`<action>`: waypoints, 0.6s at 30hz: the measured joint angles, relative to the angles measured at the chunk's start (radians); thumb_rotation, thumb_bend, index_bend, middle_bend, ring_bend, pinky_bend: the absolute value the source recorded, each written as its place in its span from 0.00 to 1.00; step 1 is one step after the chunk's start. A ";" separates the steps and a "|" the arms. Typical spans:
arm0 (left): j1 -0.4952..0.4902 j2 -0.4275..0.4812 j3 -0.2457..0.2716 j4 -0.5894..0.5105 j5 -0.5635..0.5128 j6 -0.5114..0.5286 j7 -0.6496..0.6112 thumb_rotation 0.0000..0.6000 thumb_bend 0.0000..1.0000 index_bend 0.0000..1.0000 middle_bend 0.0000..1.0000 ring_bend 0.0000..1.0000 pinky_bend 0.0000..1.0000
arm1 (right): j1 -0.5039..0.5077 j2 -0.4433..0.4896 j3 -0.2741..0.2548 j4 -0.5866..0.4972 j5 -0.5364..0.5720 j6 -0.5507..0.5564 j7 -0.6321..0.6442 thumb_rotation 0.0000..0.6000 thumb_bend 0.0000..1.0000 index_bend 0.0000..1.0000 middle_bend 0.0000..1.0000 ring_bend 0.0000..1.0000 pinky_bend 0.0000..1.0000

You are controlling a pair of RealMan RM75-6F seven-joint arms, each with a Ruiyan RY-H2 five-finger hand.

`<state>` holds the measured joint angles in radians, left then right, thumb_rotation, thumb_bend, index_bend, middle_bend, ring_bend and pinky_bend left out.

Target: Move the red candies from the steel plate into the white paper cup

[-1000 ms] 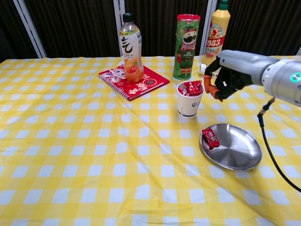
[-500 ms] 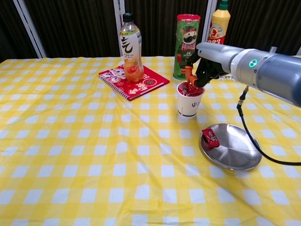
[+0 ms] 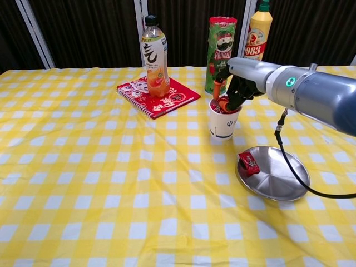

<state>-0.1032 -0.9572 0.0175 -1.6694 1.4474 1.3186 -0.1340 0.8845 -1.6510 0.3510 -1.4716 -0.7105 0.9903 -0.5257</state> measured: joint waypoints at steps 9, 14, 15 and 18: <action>0.003 -0.002 -0.001 -0.001 0.002 0.009 0.001 1.00 0.02 0.00 0.00 0.00 0.00 | -0.012 0.036 -0.007 -0.101 -0.017 0.063 -0.011 1.00 0.40 0.34 0.82 0.85 0.97; 0.005 -0.005 -0.002 0.004 0.004 0.017 0.000 1.00 0.02 0.00 0.00 0.00 0.00 | -0.034 0.073 -0.013 -0.182 -0.042 0.111 -0.011 1.00 0.40 0.34 0.82 0.85 0.97; 0.006 -0.006 -0.003 0.005 0.005 0.020 0.000 1.00 0.02 0.00 0.00 0.00 0.00 | -0.040 0.082 -0.015 -0.198 -0.049 0.121 -0.010 1.00 0.40 0.34 0.82 0.84 0.96; 0.010 -0.011 -0.005 0.011 0.008 0.032 -0.004 1.00 0.02 0.00 0.00 0.00 0.00 | -0.069 0.114 -0.031 -0.248 -0.087 0.157 -0.001 1.00 0.40 0.34 0.80 0.80 0.91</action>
<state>-0.0935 -0.9682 0.0129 -1.6579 1.4551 1.3502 -0.1385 0.8153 -1.5369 0.3198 -1.7201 -0.7972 1.1471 -0.5263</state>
